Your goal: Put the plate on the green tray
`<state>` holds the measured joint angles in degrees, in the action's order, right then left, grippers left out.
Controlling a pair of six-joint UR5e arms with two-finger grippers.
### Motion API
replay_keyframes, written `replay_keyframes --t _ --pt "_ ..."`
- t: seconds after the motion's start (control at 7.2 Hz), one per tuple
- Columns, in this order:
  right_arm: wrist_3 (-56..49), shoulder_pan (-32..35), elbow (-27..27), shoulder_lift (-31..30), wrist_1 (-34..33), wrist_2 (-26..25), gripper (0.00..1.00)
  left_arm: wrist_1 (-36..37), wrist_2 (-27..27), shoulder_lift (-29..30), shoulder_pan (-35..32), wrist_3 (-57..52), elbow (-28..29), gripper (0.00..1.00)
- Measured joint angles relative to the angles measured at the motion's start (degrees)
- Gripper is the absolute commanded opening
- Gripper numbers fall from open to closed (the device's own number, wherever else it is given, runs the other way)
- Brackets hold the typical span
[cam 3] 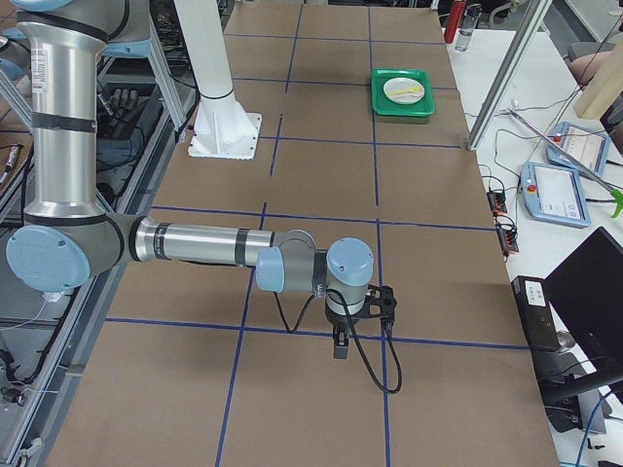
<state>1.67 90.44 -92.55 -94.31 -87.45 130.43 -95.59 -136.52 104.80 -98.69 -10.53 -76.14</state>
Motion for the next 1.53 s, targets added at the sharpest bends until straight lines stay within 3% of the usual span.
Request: replay_keyframes --t 0.28,0.42,0.69,0.97,1.25,1.53 --pt "0.0 0.0 0.0 0.0 0.0 0.0 1.0 10.3 0.4 -5.1 -2.0 -3.3 -7.4 1.0" --pt "0.0 0.0 0.0 0.0 0.0 0.0 1.0 11.4 0.4 -8.8 -1.9 -3.2 -10.5 1.0" --pt "0.0 0.0 0.0 0.0 0.0 0.0 1.0 6.6 0.7 -16.7 -1.2 -3.2 -13.1 1.0" --pt "0.0 0.0 0.0 0.0 0.0 0.0 1.0 -4.4 0.5 -23.3 -0.9 -3.1 -13.4 1.0" --pt "0.0 0.0 0.0 0.0 0.0 0.0 1.0 -8.8 0.4 -26.2 -0.9 -3.1 -13.5 1.0" --pt "0.0 0.0 0.0 0.0 0.0 0.0 1.0 -8.0 0.7 -25.6 -0.9 -3.2 -13.5 1.0"
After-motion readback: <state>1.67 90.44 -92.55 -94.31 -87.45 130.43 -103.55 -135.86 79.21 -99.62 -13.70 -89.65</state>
